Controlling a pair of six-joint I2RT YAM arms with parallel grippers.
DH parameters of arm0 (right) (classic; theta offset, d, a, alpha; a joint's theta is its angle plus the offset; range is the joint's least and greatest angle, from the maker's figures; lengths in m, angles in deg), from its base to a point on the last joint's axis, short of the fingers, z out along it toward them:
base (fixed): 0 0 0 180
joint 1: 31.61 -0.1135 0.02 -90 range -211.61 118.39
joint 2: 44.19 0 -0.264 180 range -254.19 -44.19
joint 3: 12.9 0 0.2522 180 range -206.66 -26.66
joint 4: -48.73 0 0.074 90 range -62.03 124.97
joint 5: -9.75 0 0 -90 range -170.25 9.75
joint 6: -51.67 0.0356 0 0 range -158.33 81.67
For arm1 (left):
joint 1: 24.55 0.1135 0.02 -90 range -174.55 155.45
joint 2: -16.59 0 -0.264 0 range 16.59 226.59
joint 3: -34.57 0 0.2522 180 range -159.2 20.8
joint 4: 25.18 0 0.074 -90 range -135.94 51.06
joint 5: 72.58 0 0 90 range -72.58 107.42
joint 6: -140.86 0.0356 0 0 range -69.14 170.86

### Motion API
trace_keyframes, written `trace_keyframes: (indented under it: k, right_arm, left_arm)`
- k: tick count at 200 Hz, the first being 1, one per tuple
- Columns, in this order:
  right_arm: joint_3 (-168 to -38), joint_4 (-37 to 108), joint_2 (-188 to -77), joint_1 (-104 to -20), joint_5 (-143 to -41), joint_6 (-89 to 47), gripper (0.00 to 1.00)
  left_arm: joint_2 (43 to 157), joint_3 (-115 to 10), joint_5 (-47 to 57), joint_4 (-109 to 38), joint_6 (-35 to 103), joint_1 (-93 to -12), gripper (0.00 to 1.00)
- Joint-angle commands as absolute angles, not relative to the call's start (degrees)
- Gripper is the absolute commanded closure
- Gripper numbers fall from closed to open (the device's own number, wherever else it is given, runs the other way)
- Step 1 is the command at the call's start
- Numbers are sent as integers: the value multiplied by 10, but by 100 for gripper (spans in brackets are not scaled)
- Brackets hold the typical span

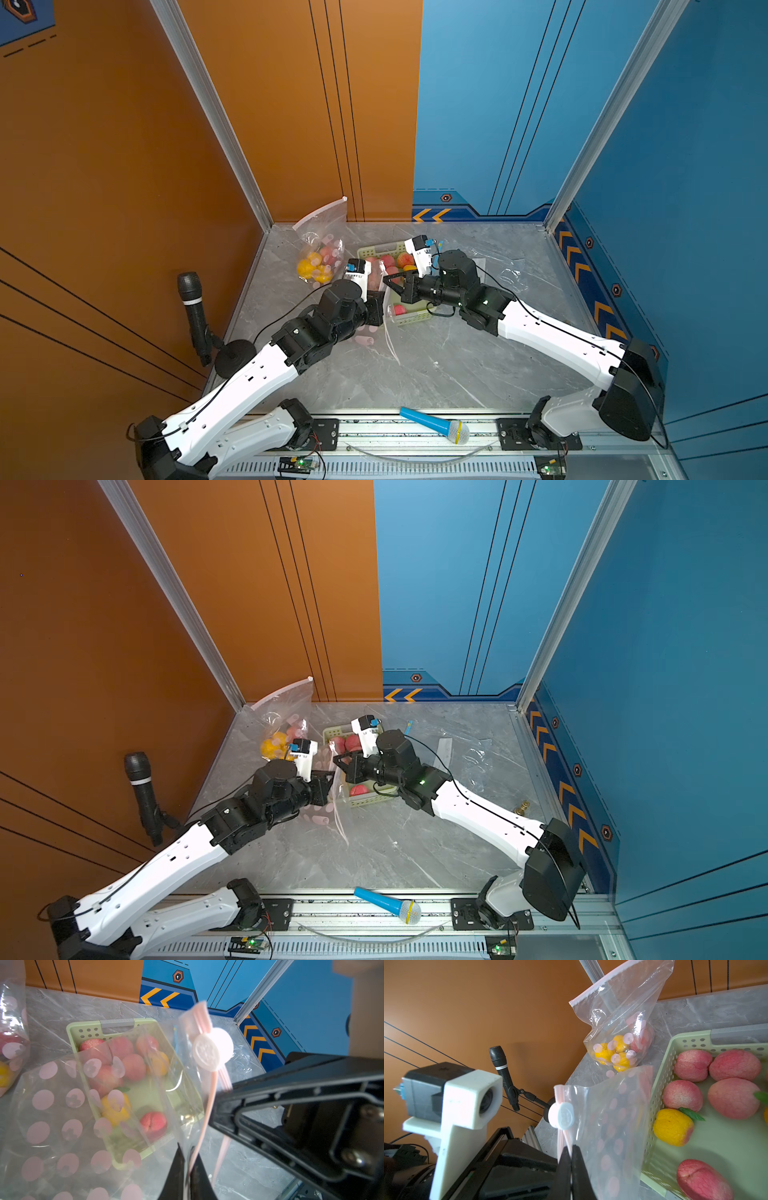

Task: Place the peach in a zip-top bag and seal the zipper
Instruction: Move the basket to the center of the board.

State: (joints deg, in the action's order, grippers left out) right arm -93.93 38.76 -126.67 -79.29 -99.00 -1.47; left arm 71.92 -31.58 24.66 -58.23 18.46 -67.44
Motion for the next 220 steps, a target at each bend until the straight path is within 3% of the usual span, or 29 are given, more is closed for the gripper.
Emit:
trace_keyframes:
  k: [1,57,78,93,112,139,220]
  right_arm:
    - [-956,346,-1253,-796,-959,-43,100]
    - [-978,196,-1242,-810,-817,-134,100]
    - [-994,175,-1249,-815,-790,-145,95]
    - [-1011,159,-1262,-824,-775,-151,83]
    - [-1036,156,-1279,-848,-775,-145,53]
    - [-1082,138,-1317,-880,-765,-124,38]
    - [-1107,95,-1382,-894,-728,-77,31]
  left_arm:
    - [709,-320,248,-591,186,-667,100]
    - [660,-348,295,-674,215,-660,100]
    - [652,-353,299,-691,219,-660,100]
    - [651,-351,299,-691,219,-660,100]
    - [660,-352,298,-689,219,-660,100]
    - [674,-345,293,-667,212,-661,100]
    - [664,-318,314,-625,184,-658,100]
